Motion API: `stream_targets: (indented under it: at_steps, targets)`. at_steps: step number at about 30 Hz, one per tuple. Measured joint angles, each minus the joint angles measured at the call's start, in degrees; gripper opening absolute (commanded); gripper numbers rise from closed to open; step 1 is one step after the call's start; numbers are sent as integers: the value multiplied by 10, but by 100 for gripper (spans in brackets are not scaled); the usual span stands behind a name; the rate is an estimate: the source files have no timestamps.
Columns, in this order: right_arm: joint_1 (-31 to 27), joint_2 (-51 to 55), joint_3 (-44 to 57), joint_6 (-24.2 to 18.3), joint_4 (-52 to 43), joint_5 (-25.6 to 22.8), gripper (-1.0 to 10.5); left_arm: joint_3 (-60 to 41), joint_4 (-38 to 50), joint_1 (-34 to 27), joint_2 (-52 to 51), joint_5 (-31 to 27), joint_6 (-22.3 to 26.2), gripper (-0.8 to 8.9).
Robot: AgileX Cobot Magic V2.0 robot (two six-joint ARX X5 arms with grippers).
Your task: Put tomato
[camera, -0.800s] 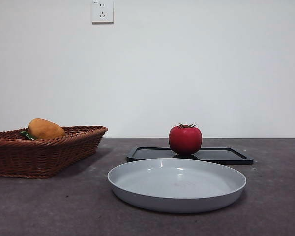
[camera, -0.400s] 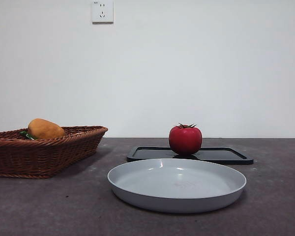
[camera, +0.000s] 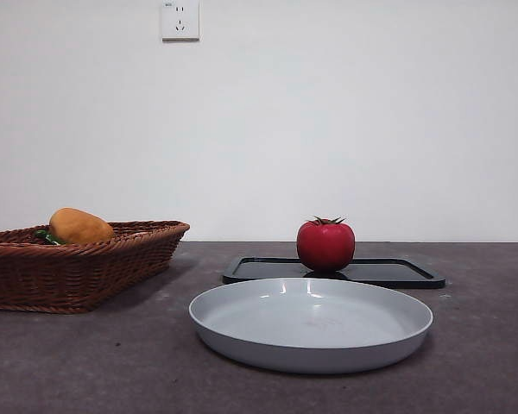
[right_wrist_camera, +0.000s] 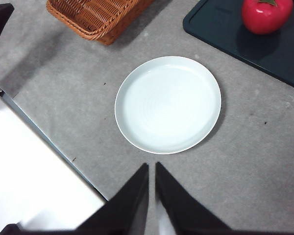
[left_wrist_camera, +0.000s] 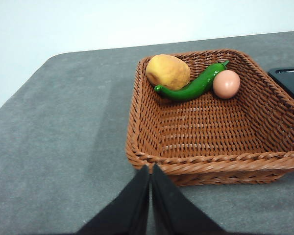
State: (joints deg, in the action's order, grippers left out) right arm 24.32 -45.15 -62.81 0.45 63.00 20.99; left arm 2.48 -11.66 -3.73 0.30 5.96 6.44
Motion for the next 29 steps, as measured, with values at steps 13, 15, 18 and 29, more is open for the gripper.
stream_targets:
  at_steps: [13, 15, 18, 29]
  targets:
    - [0, 0, 0, 0, 0, 0, 14, 0, 0, 0, 0, 0, 0, 8]
    - [0, 0, 0, 0, 0, 0, 13, 0, 0, 0, 0, 0, 0, 8]
    - [0, 0, 0, 0, 0, 0, 14, 0, 0, 0, 0, 0, 0, 8]
    - [-131, 97, 69, -13, -215, 4, 14, 0, 0, 0, 0, 0, 0, 8]
